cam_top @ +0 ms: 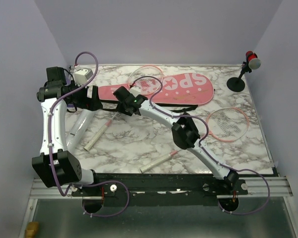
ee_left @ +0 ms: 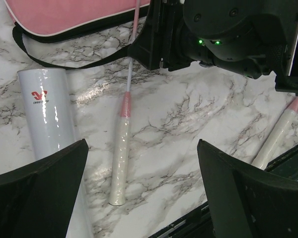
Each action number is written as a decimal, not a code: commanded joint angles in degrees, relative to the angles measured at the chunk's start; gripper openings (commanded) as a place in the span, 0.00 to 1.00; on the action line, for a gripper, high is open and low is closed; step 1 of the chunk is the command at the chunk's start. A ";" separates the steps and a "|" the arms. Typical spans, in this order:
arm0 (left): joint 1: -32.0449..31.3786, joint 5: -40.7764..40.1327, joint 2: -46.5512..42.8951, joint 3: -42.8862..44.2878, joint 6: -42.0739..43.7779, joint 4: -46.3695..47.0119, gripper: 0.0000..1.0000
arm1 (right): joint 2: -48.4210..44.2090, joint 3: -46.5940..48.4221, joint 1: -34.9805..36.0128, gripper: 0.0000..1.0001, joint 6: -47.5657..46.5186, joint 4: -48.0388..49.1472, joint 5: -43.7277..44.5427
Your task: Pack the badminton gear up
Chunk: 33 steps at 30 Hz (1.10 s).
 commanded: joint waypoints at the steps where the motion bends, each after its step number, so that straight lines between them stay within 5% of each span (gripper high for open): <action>1: 1.00 2.73 -1.74 -1.06 1.17 0.20 0.99 | 2.32 -2.63 1.05 0.52 -0.93 -1.42 0.47; 6: 1.70 3.61 -2.01 -1.76 1.35 0.72 0.99 | -7.34 -16.17 2.20 0.54 -3.13 4.11 5.21; 12: 2.67 4.22 -1.48 -1.85 1.44 0.29 0.99 | -6.74 -10.82 3.42 0.52 -5.23 2.26 8.38; 19: 3.37 4.31 -3.32 -1.68 1.79 -0.15 0.99 | -14.64 -23.82 4.39 0.34 -12.53 26.07 0.65; 27: 3.73 4.66 -3.50 -1.50 1.61 -0.59 0.99 | -13.68 -23.73 4.49 0.23 -16.75 31.79 -3.83; 33: 3.73 4.66 -3.59 -0.98 1.00 -0.59 0.99 | -5.52 -12.77 3.52 0.23 -18.43 25.92 -4.53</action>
